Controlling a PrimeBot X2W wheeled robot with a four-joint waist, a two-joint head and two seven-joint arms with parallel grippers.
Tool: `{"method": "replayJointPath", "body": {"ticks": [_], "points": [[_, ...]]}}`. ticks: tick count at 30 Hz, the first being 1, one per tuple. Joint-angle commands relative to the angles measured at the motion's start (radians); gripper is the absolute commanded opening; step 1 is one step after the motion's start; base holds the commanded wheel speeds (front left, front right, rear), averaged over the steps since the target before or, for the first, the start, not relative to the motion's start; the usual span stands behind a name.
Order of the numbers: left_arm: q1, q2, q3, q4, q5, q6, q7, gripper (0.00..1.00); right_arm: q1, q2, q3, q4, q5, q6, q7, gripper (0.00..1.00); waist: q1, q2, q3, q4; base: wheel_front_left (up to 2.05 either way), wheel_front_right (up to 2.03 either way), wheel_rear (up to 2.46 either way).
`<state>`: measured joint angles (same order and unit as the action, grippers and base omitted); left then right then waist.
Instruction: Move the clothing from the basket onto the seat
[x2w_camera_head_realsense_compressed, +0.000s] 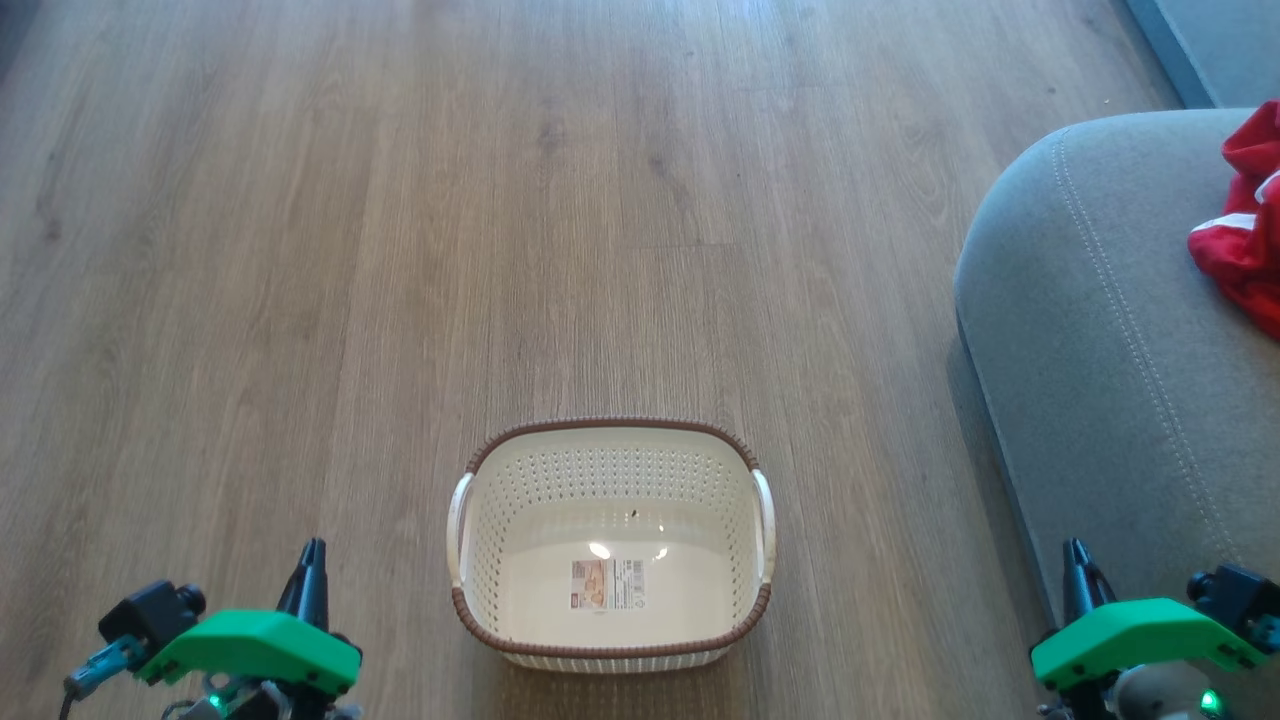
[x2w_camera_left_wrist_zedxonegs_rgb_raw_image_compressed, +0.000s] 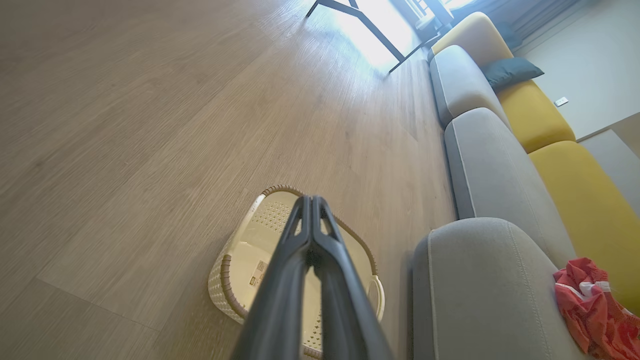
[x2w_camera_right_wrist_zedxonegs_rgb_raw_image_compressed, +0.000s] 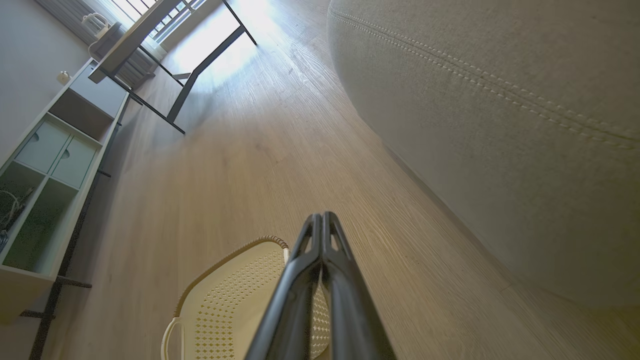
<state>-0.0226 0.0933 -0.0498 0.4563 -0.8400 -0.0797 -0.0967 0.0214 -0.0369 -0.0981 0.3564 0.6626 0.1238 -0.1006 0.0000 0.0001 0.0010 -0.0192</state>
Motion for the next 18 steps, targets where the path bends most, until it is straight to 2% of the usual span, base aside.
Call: {"method": "replayJointPath", "body": {"ticks": [1,18], "points": [[-0.052,0.005,0.029,-0.04,-0.03,-0.006,0.004,0.0,-0.058,-0.006,0.002,-0.04,0.037,0.003,0.007,0.0,0.0,-0.0001,0.0,0.0,0.0,0.0,0.0],[-0.06,-0.007,0.062,-0.08,-0.205,-0.017,0.053,0.0,-0.075,-0.008,-0.002,-0.057,0.253,0.004,0.056,0.0,0.0,-0.0001,0.001,0.005,0.0,0.0,0.0]]}}
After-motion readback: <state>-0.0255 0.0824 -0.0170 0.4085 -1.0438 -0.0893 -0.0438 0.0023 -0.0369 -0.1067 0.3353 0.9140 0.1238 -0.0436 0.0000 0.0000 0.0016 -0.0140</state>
